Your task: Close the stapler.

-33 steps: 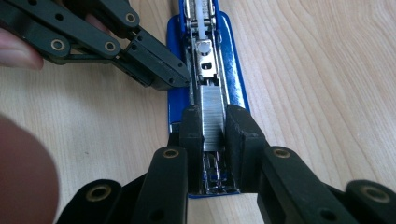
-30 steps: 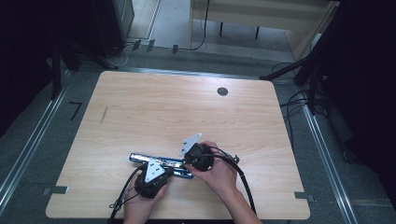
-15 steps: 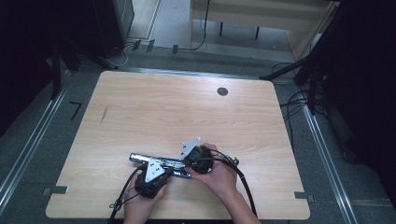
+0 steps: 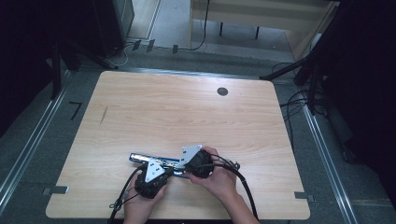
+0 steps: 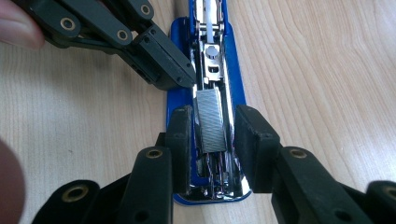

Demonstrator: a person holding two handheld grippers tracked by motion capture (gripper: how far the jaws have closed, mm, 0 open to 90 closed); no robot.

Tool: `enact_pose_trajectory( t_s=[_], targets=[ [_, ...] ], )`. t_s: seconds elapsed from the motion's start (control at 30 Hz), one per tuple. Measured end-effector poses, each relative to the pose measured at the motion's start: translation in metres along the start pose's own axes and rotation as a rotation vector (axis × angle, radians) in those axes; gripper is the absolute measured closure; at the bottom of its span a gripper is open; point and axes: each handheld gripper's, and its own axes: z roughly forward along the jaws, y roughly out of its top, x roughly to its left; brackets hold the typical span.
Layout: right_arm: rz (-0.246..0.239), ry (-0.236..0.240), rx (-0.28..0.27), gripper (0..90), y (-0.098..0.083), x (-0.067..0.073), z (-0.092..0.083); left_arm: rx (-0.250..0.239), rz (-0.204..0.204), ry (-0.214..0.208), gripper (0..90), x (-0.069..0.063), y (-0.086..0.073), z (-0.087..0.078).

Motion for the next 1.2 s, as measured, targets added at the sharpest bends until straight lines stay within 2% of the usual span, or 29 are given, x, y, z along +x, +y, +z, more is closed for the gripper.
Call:
enact_pose_trajectory(
  t_s=[0.07,0.17,0.3,0.43,0.53,0.67,0.93,1.1,1.2],
  targets=[
    [-0.011,-0.001,-0.011,69.6,0.0,0.001,-0.001,0.0,0.0,-0.001,90.0,0.0,0.0,0.0],
    [-0.003,0.0,-0.026,69.0,-0.001,0.001,-0.001,0.002,0.002,0.0,90.0,0.0,0.0,0.0],
    [-0.003,-0.008,-0.016,68.7,-0.004,0.001,0.002,0.0,0.0,-0.001,90.0,0.0,0.0,0.0],
    [-0.049,-0.06,-0.009,67.7,-0.008,0.008,0.006,0.0,0.0,-0.001,90.0,0.0,0.0,0.0],
    [-0.048,-0.084,-0.033,69.8,-0.011,0.01,0.005,-0.001,-0.001,-0.001,90.0,0.0,0.0,0.0],
    [-0.027,-0.064,-0.097,69.6,-0.012,0.009,0.0,-0.001,-0.001,-0.001,90.0,0.0,0.0,0.0],
    [-0.04,-0.035,-0.09,69.0,-0.011,0.01,0.004,0.0,-0.001,0.0,90.0,0.0,0.0,0.0],
    [-0.059,-0.049,-0.087,69.6,-0.009,0.012,0.006,0.0,0.001,0.002,90.0,0.0,0.0,0.0],
    [-0.084,-0.065,-0.094,73.3,-0.011,0.013,0.007,-0.001,-0.002,0.0,90.0,0.0,0.0,0.0]
  ],
)
